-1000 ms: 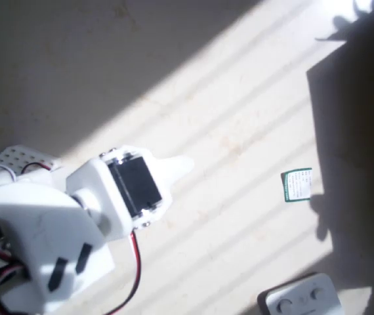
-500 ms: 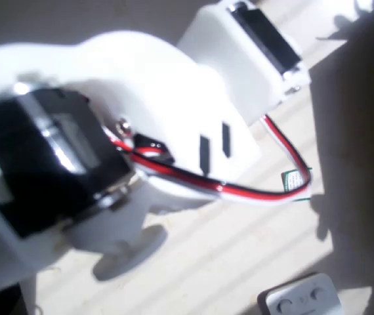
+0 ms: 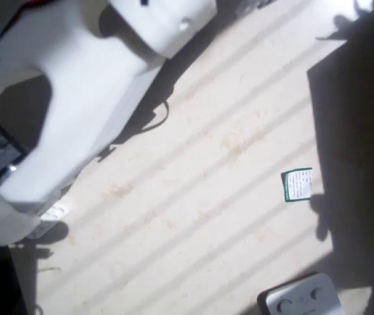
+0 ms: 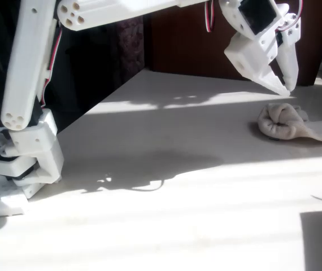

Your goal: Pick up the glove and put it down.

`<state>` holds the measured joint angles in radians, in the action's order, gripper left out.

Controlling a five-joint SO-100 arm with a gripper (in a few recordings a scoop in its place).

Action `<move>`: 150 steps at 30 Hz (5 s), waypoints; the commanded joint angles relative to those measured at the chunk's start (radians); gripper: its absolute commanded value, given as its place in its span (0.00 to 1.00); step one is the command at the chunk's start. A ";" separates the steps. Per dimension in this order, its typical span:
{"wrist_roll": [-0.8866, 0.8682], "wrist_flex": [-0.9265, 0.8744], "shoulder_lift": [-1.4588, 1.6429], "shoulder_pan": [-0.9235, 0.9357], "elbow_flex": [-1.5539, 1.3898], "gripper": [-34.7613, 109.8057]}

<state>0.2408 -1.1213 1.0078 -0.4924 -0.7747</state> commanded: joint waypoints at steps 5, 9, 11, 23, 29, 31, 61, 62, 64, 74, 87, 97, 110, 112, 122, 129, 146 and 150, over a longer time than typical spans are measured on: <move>-0.005 0.012 -0.245 -0.052 0.302 0.24; -0.005 0.038 -0.377 -0.063 0.416 0.24; -0.005 0.077 -0.419 -0.071 0.460 0.24; -0.006 0.092 -0.436 -0.100 0.472 0.27; -0.008 0.034 -0.430 -0.101 0.480 0.39; -0.008 -0.009 -0.430 -0.103 0.482 0.43; -0.006 0.055 -0.532 -0.091 0.476 0.48; -0.006 0.055 -0.531 -0.091 0.476 0.48; -0.006 0.052 -0.526 -0.091 0.474 0.48; -0.006 -0.035 -0.523 -0.087 0.483 0.29; 0.005 -0.037 -0.520 -0.087 0.483 0.24; -0.005 -0.046 -0.403 -0.063 0.485 0.24; 0.005 -0.222 -0.166 0.080 0.483 0.24; 0.006 -0.245 -0.144 0.121 0.483 0.24; 0.009 -0.370 -0.061 0.408 0.480 0.24; 0.009 -0.420 -0.061 0.621 0.472 0.24; 0.009 -0.451 -0.262 0.870 0.463 0.24; 0.011 -0.451 -0.311 0.871 0.465 0.24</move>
<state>0.2470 -1.5708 0.6995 0.3620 -0.3160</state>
